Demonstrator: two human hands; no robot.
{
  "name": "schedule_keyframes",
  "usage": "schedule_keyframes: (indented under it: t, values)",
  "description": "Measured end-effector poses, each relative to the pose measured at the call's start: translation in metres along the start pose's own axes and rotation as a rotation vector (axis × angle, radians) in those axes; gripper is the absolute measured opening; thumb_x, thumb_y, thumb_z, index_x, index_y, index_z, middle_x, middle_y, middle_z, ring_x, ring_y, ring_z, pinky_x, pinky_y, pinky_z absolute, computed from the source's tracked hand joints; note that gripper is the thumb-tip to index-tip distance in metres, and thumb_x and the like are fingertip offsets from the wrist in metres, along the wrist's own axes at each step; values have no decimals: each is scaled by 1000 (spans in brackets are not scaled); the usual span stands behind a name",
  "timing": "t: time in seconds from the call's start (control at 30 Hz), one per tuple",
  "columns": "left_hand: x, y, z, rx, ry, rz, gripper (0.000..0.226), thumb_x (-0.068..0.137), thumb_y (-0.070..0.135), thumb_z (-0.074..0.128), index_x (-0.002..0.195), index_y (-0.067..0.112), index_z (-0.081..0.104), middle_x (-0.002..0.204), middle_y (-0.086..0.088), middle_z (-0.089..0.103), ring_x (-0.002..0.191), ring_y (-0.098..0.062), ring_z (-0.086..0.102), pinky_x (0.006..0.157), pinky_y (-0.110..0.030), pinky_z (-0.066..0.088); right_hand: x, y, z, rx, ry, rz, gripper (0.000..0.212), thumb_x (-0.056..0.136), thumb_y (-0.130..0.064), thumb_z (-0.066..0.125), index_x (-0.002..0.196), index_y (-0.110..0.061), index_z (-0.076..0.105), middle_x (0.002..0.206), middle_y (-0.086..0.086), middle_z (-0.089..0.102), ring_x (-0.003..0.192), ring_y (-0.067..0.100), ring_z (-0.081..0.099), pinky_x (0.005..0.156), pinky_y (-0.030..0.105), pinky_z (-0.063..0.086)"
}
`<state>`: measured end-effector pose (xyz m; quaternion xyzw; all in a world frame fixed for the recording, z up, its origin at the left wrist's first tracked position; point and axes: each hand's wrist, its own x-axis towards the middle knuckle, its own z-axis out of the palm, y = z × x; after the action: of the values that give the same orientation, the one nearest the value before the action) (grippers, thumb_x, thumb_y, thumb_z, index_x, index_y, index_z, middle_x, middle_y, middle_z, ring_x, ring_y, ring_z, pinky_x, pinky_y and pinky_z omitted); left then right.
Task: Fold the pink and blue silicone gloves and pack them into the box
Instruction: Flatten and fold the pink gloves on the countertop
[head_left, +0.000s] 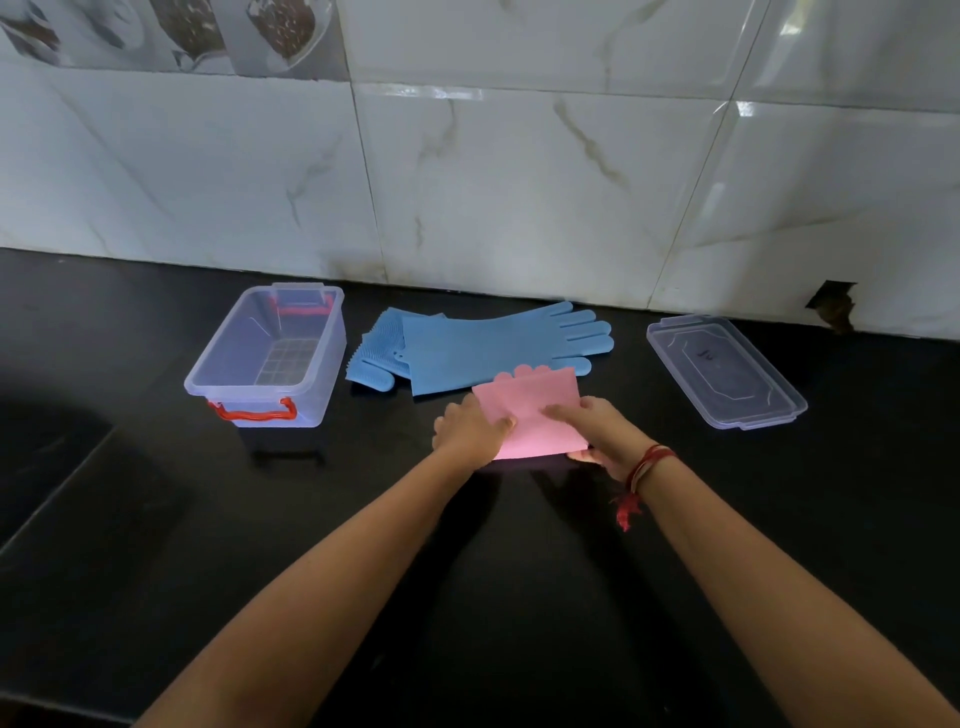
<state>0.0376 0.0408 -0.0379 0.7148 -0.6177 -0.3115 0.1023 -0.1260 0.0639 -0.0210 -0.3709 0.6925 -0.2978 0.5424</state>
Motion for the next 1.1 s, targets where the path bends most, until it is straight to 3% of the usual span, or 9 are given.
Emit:
schedule_keyframes:
  t: [0.17, 0.3, 0.4, 0.5, 0.6, 0.7, 0.83, 0.93, 1.1]
  values:
    - [-6, -13, -12, -495, -133, -53, 51, 84, 24, 66, 129, 12, 46, 125, -7, 54, 106, -23, 53, 88, -35, 46, -1, 4, 2, 77, -71, 62, 46, 75, -24, 76, 112, -11, 51, 106, 8, 58, 97, 24, 57, 72, 36, 56]
    - [-11, -23, -17, -579, -208, -54, 44, 83, 17, 67, 124, 10, 52, 120, -7, 58, 102, -24, 56, 78, -33, 45, -6, -6, 1, 94, -220, 164, 50, 70, -16, 79, 112, -11, 52, 108, 12, 60, 96, 26, 60, 61, 33, 56]
    - [-17, -33, -22, -652, -280, -58, 41, 81, 15, 68, 119, 11, 56, 114, -6, 62, 93, -17, 59, 67, -29, 45, -11, -2, 4, 205, -318, 182, 54, 69, -12, 79, 116, -12, 52, 113, 14, 59, 101, 28, 60, 64, 36, 57]
    - [-24, -48, -26, -825, -331, -51, 41, 77, 9, 69, 116, 15, 58, 106, -3, 64, 94, -19, 61, 67, -29, 50, -15, 2, 11, 285, -443, 75, 59, 68, -9, 76, 121, -18, 53, 118, 15, 58, 107, 31, 57, 68, 37, 58]
    - [-29, -60, -29, -969, -305, -63, 40, 74, 3, 71, 109, 19, 61, 105, -2, 64, 96, -21, 61, 68, -31, 54, -19, 1, 20, 296, -542, -44, 61, 68, -8, 73, 125, -18, 54, 125, 18, 57, 113, 34, 57, 82, 43, 56]
    - [-32, -68, -36, -921, -217, -52, 46, 70, 9, 77, 112, 17, 61, 111, -5, 64, 101, -24, 61, 82, -38, 55, -22, 1, 30, 348, -616, -56, 64, 70, -6, 70, 130, -16, 51, 127, 19, 57, 115, 36, 56, 91, 48, 52]
    - [-32, -74, -50, -808, -120, -17, 36, 69, 18, 80, 99, 22, 60, 105, -2, 65, 94, -19, 62, 76, -33, 54, -22, 4, 43, 505, -654, -103, 59, 79, 3, 63, 133, -17, 49, 128, 17, 58, 117, 38, 56, 92, 54, 50]
    - [-32, -76, -59, -762, -50, -7, 38, 71, 27, 80, 101, 23, 57, 100, 3, 63, 89, -12, 61, 66, -25, 49, -20, 1, 50, 558, -622, -108, 57, 79, 2, 62, 130, -19, 49, 123, 16, 60, 113, 38, 59, 84, 54, 54]
    - [-33, -81, -63, -643, 45, 6, 46, 78, 34, 74, 115, 15, 56, 109, 0, 60, 97, -16, 60, 78, -28, 51, -18, 1, 60, 578, -567, -123, 63, 72, 4, 67, 127, -22, 51, 120, 13, 60, 107, 34, 62, 75, 49, 58]
